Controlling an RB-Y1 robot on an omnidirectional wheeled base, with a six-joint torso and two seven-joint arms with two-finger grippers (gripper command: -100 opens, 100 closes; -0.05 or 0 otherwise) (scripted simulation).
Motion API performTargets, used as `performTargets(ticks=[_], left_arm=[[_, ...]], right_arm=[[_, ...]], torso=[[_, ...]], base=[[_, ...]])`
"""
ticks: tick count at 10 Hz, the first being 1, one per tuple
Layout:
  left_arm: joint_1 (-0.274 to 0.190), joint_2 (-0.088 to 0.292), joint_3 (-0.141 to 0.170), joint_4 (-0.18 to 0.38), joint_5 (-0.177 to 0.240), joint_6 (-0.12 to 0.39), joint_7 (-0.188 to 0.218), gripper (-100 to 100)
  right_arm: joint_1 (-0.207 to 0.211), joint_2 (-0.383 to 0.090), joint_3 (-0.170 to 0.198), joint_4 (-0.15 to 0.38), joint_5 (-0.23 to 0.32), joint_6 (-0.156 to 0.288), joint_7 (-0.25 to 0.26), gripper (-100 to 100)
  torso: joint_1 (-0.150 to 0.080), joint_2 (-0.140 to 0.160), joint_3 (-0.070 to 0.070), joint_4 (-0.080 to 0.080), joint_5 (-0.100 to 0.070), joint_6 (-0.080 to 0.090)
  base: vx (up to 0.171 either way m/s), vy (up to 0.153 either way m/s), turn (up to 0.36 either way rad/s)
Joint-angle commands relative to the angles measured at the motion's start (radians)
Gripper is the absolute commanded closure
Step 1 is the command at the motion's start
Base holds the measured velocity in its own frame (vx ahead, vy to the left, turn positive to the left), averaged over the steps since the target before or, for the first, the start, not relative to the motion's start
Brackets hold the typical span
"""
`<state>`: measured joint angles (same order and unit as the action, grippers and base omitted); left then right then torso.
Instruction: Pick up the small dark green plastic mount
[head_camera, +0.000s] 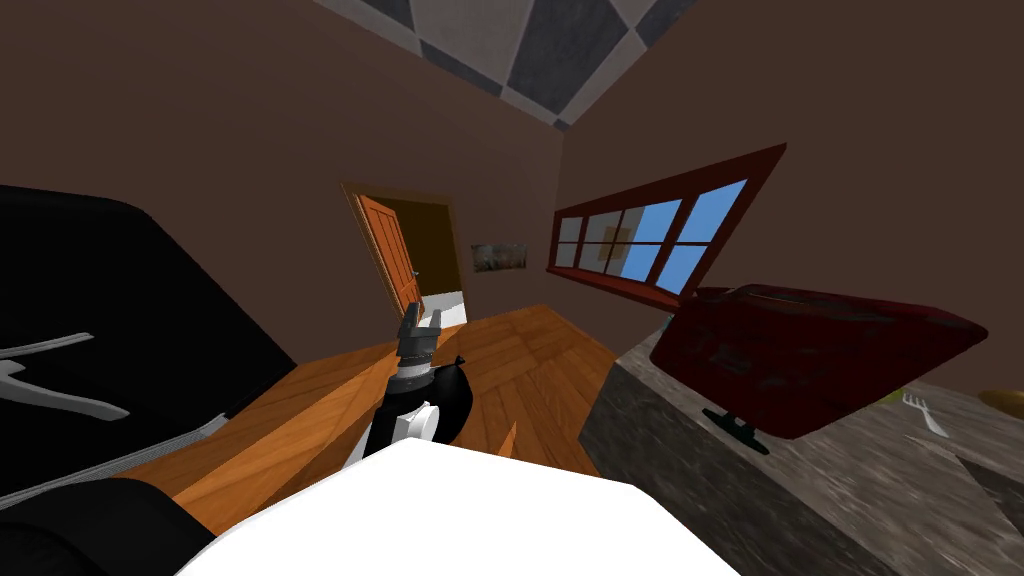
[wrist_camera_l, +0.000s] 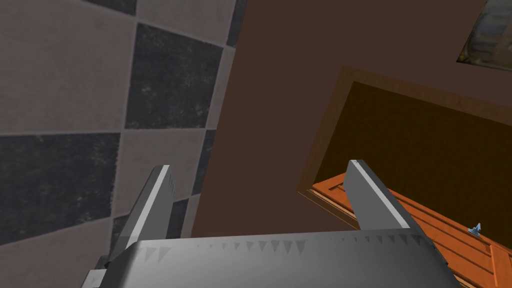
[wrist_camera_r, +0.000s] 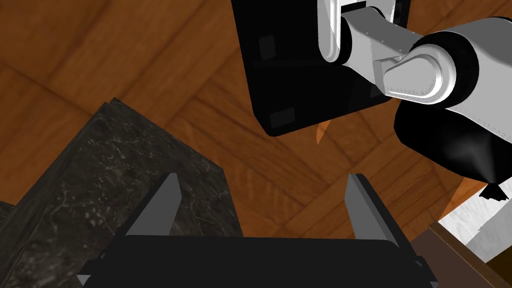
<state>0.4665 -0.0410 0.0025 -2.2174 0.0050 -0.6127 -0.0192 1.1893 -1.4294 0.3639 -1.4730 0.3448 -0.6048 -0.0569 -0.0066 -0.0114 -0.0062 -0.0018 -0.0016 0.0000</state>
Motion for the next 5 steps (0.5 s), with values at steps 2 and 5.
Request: performTargets(ticks=[2, 5], left_arm=[[0.0, 0.0, 0.0, 0.0, 0.0, 0.0, 0.0, 0], [0.0, 0.0, 0.0, 0.0, 0.0, 0.0, 0.0, 0]], right_arm=[[0.004, -0.071, -0.005, 0.071, 0.011, 0.008, 0.019, -100], [0.015, -0.127, -0.018, 0.099, 0.01, 0.019, 0.026, -100]], torso=[[0.0, 0.001, 0.001, 0.0, 0.0, 0.001], [-0.002, -0.001, 0.0, 0.0, 0.0, 0.0]], base=[[0.084, -0.028, 0.147], [0.092, -0.056, 0.125]])
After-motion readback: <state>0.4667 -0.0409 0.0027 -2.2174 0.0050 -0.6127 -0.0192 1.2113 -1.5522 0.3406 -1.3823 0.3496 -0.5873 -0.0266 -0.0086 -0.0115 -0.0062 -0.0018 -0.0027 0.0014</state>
